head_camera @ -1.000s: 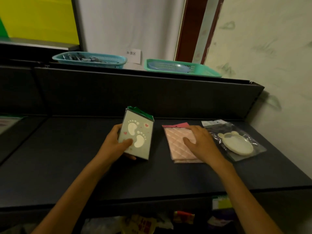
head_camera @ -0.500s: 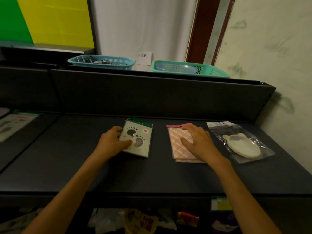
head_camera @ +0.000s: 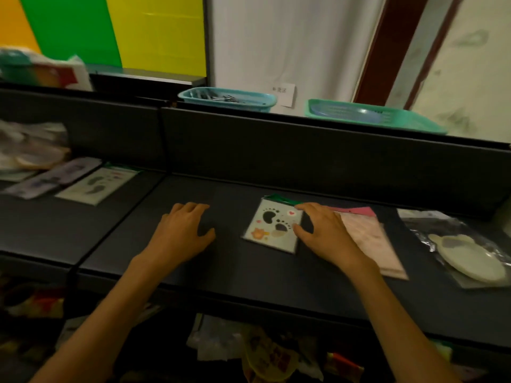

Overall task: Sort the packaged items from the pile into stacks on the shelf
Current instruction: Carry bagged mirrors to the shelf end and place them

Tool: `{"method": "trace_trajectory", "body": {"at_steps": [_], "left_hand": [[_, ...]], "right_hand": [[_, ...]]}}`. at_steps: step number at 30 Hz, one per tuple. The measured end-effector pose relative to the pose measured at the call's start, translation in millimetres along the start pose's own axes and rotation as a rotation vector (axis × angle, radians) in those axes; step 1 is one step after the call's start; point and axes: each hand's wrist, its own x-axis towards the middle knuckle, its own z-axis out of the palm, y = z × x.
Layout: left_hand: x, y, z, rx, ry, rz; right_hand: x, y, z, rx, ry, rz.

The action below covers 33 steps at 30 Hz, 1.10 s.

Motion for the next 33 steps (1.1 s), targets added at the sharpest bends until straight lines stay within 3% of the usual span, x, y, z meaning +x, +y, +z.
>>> {"method": "trace_trajectory", "body": {"at_steps": [19,33], "left_hand": [[-78,-310,-90,0.029,-0.034,-0.123],[-32,-437,-112,0.038,0.023,-0.105]], "right_hand": [[51,-312,123,0.023,-0.100,-0.129],[125,-411,183,0.019,-0.094,-0.088]]}}
